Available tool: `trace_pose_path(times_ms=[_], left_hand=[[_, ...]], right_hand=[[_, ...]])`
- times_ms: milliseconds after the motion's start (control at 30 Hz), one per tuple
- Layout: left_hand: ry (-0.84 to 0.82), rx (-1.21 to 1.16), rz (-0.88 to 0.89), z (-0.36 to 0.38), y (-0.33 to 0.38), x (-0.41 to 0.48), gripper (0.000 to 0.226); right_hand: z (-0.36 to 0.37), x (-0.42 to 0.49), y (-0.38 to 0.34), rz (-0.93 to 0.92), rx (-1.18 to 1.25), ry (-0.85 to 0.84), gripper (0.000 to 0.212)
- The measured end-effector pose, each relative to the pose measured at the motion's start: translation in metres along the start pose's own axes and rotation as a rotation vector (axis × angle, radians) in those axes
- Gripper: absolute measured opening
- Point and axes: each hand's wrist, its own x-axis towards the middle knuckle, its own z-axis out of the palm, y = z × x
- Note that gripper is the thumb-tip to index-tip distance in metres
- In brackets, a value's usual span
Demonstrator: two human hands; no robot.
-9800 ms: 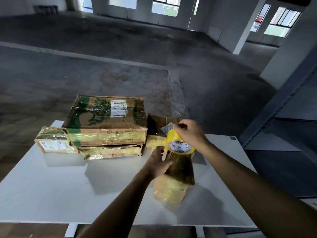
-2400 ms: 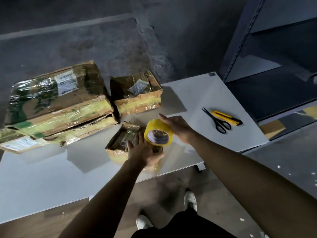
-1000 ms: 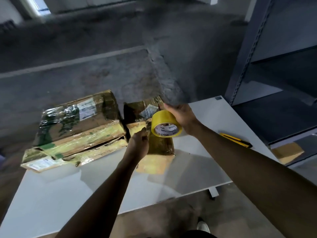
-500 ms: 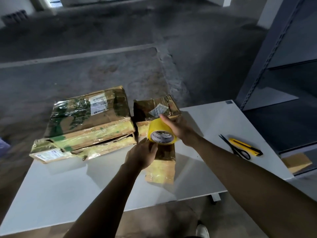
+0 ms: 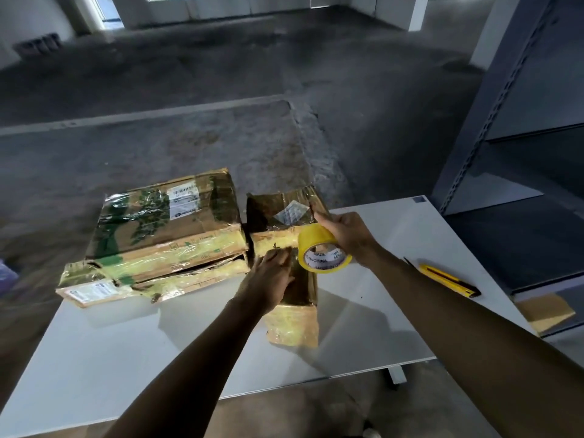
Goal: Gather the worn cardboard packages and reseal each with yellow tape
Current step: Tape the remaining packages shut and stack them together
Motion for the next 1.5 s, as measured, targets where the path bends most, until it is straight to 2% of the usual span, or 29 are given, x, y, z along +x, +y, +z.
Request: trace_pose_path(times_ms=[100,200,300,333,400,433,467,533,567,667,767,800,867,967,1067,1100,1167,1233,1267,1333,1400,1467,1500], left_hand=[[0.029,-0.141,0.026,0.001,0.004,-0.001,0.049],[-0.03,-0.287,-0.021,-0.001,0.013,0.002,0.071],[0.009,-0.315,-0.035,0.001,0.024,0.007,0.092],[0.024,-0.277,-0.047,0.005,0.026,0.008,0.098],[0.05,-0.194,-0.063,0.015,0.03,0.01,0.104],[0.052,-0.164,-0.069,0.02,0.03,0.011,0.104],[0.047,-0.144,-0.078,0.024,0.031,0.012,0.103],[0.037,-0.127,-0.097,0.028,0.032,0.013,0.098],[0.023,-0.137,-0.107,0.029,0.031,0.013,0.096],[-0.053,-0.206,-0.168,0.026,0.031,0.01,0.085],[0.003,-0.218,-0.157,0.028,0.031,0.009,0.092],[0.003,-0.212,-0.152,0.027,0.03,0.009,0.098],[-0.102,-0.193,-0.163,0.021,0.028,0.01,0.103],[-0.267,-0.13,-0.214,0.008,0.032,0.014,0.093],[-0.29,-0.105,-0.281,0.002,0.042,0.019,0.086],[-0.281,-0.109,-0.306,0.003,0.046,0.021,0.084],[-0.246,-0.159,-0.358,0.002,0.054,0.022,0.079],[-0.18,-0.223,-0.407,-0.002,0.061,0.024,0.062],[-0.148,-0.244,-0.424,-0.004,0.065,0.024,0.052],[-0.08,-0.263,-0.429,-0.006,0.071,0.022,0.043],[0.001,-0.28,-0.393,-0.006,0.069,0.018,0.053],[0.037,-0.306,-0.379,-0.006,0.061,0.017,0.064],[0.064,-0.329,-0.404,-0.007,0.057,0.018,0.06]], right_hand=[[-0.004,-0.008,0.007,0.05,0.141,-0.019,0.055],[-0.009,-0.011,0.01,0.102,0.23,-0.033,0.045],[-0.004,-0.009,0.019,0.179,0.387,-0.064,0.03],[0.0,-0.01,0.021,0.194,0.448,-0.063,0.031],[0.011,-0.013,0.025,0.221,0.515,-0.076,0.062],[0.015,-0.012,0.026,0.236,0.526,-0.086,0.076],[0.018,-0.013,0.024,0.235,0.529,-0.083,0.078],[0.024,-0.009,0.016,0.198,0.444,-0.093,0.055],[0.027,-0.007,0.008,0.191,0.416,-0.111,0.05],[0.039,0.0,-0.002,0.168,0.363,-0.145,0.071],[0.034,-0.004,-0.009,0.145,0.238,-0.106,0.08],[0.026,-0.004,-0.015,0.126,0.188,-0.069,0.075],[0.005,0.001,-0.025,0.08,0.133,0.018,0.06],[-0.021,0.013,-0.024,-0.005,0.108,0.037,0.05],[-0.026,0.012,-0.009,-0.048,0.161,0.045,0.055],[-0.027,0.012,-0.004,-0.047,0.177,0.052,0.049],[-0.034,0.008,0.003,-0.003,0.122,-0.01,0.022],[-0.042,0.005,0.008,0.045,0.105,-0.033,0.053],[-0.044,0.001,0.011,0.075,0.106,-0.034,0.061],[-0.044,0.001,0.021,0.096,0.127,-0.035,0.057],[-0.039,0.0,0.032,0.113,0.095,-0.01,0.048],[-0.031,-0.001,0.043,0.119,0.099,0.021,0.052],[-0.026,-0.003,0.046,0.122,0.094,0.026,0.057]])
